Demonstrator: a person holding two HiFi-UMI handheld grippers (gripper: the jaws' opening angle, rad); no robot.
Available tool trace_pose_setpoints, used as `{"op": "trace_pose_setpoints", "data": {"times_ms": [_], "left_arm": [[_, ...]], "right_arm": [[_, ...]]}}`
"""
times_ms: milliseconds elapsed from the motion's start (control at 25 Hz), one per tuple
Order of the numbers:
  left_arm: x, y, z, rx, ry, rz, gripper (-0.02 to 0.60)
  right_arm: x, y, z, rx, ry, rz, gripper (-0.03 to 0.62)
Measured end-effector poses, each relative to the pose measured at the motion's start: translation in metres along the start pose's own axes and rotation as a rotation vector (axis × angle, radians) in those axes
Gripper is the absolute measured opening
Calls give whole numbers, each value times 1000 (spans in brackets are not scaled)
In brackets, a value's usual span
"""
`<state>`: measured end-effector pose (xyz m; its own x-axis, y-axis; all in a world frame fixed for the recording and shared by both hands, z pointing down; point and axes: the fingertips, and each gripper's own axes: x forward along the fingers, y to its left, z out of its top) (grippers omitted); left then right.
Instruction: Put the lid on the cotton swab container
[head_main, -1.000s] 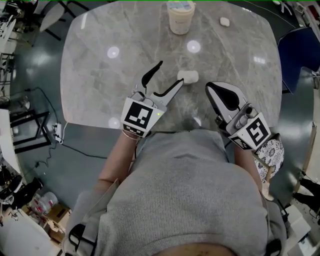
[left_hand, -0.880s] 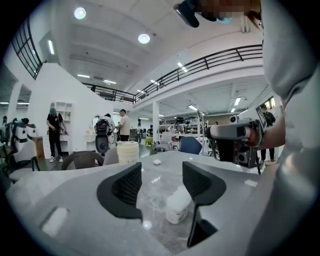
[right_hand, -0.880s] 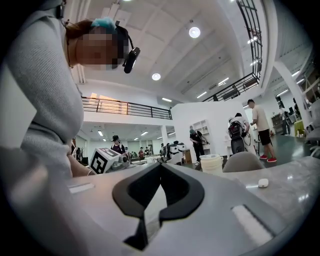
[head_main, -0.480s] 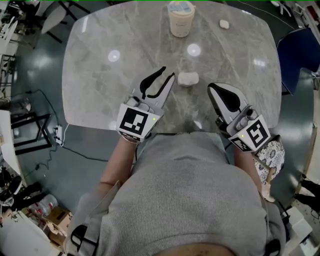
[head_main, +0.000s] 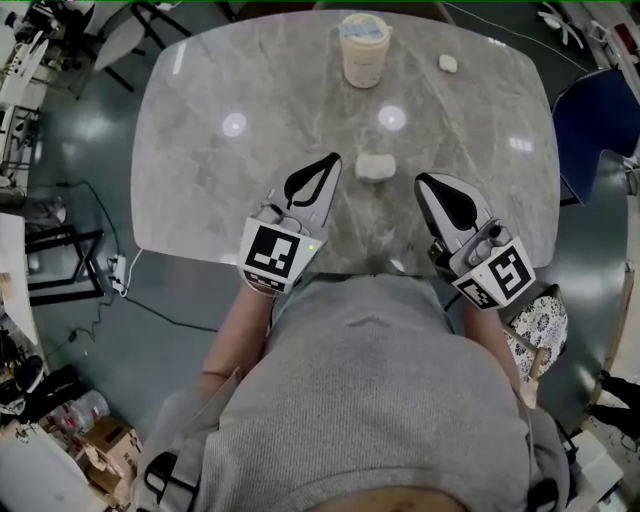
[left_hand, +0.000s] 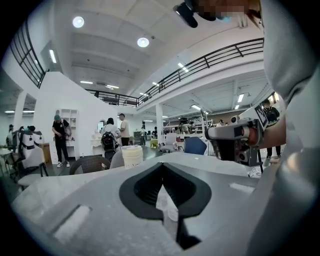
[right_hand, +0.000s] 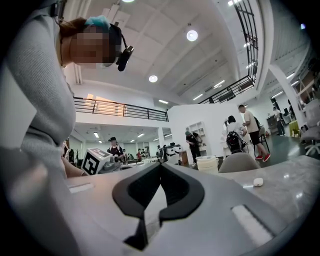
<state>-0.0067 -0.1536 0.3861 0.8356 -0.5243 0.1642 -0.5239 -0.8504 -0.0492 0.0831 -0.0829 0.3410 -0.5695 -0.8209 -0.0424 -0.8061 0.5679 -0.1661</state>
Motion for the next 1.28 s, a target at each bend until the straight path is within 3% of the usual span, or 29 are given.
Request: {"op": "trace_pose_setpoints", "data": {"times_ms": [200, 760, 1280], "left_arm": [[-10, -13, 4, 39, 16, 22, 0], [-29, -61, 25, 32, -9, 54, 0], [-78, -131, 37, 2, -41, 75, 0]], "right_arm": [[-7, 6, 2, 2, 0, 5, 3], [-46, 30, 23, -6, -38, 34, 3], [-108, 86, 29, 0, -54, 58, 2]]}}
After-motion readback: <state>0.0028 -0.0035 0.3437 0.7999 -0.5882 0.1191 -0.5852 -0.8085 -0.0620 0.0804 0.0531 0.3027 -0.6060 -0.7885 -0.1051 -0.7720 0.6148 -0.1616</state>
